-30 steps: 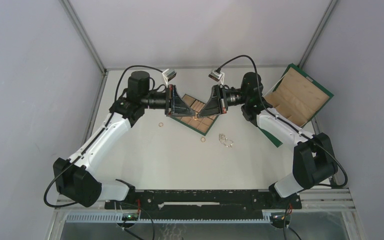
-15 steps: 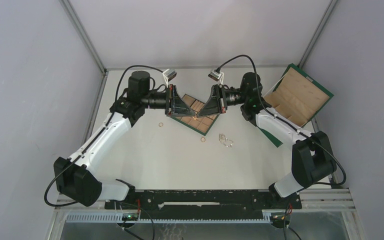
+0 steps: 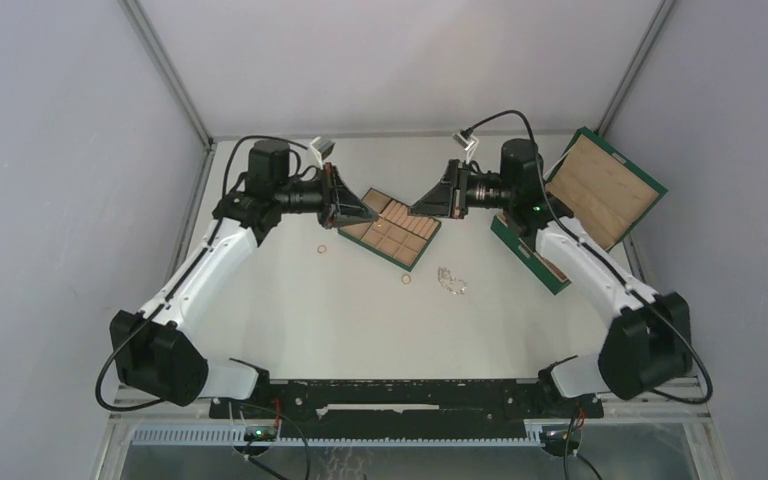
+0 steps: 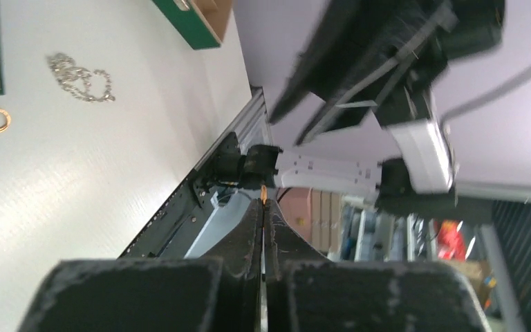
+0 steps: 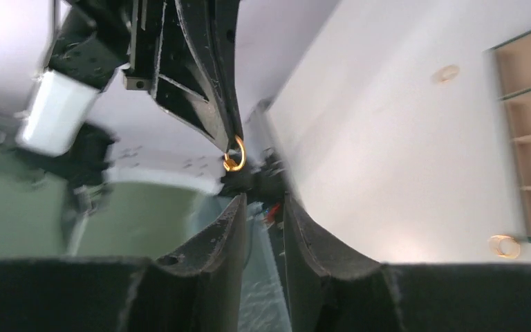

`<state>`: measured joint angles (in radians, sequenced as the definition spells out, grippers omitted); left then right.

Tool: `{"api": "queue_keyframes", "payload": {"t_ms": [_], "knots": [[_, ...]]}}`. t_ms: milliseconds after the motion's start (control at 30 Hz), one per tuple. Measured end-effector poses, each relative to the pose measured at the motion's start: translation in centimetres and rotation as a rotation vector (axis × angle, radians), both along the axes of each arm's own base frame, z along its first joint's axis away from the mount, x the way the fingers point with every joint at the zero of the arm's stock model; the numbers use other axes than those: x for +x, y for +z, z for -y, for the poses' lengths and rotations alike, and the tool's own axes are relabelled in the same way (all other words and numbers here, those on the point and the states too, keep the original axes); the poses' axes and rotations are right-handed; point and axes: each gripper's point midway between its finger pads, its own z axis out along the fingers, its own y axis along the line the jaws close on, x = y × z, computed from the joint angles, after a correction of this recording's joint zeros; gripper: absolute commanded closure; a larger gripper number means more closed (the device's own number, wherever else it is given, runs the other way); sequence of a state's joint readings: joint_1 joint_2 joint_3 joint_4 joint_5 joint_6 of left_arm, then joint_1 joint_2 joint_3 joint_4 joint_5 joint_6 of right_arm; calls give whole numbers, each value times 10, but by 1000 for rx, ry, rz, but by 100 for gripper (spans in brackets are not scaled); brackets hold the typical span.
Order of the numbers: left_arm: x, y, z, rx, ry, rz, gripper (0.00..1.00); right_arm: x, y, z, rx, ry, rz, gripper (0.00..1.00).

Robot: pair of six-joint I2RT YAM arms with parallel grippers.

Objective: Organize the mixed jewelry

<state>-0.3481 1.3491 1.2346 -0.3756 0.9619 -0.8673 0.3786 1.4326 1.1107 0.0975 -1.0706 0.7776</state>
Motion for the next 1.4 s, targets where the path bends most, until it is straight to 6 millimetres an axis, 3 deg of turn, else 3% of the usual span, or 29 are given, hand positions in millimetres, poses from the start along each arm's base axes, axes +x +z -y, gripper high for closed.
{"api": "queue_keyframes", "payload": {"t_ms": [133, 200, 300, 367, 567, 667, 833, 1000, 1233, 1400], "knots": [[18, -14, -12, 38, 124, -133, 100, 6, 4, 6, -167, -207, 224, 64], [20, -23, -14, 59, 162, -210, 100, -8, 8, -5, -258, -254, 394, 61], [21, -36, -17, 123, 199, -332, 100, -28, 12, -23, -384, -313, 731, 42], [24, -40, -19, 156, 216, -372, 100, -37, 4, -30, -461, -342, 921, 41], [19, -46, -24, 210, 243, -448, 100, -14, -39, -21, -816, -435, 1280, 44], [16, -49, -25, 221, 248, -476, 100, -6, -41, -17, -924, -470, 1427, 44], [14, -50, -25, 224, 252, -496, 100, -9, -38, -31, -998, -501, 1681, 42], [15, -49, -25, 219, 254, -499, 100, -18, -40, -37, -1035, -513, 1837, 42], [18, -40, -21, 176, 203, -433, 100, -29, -12, -43, -1008, -607, 1948, 43], [20, -41, -17, 157, 154, -397, 100, -28, -13, -43, -1053, -617, 2027, 43]]}}
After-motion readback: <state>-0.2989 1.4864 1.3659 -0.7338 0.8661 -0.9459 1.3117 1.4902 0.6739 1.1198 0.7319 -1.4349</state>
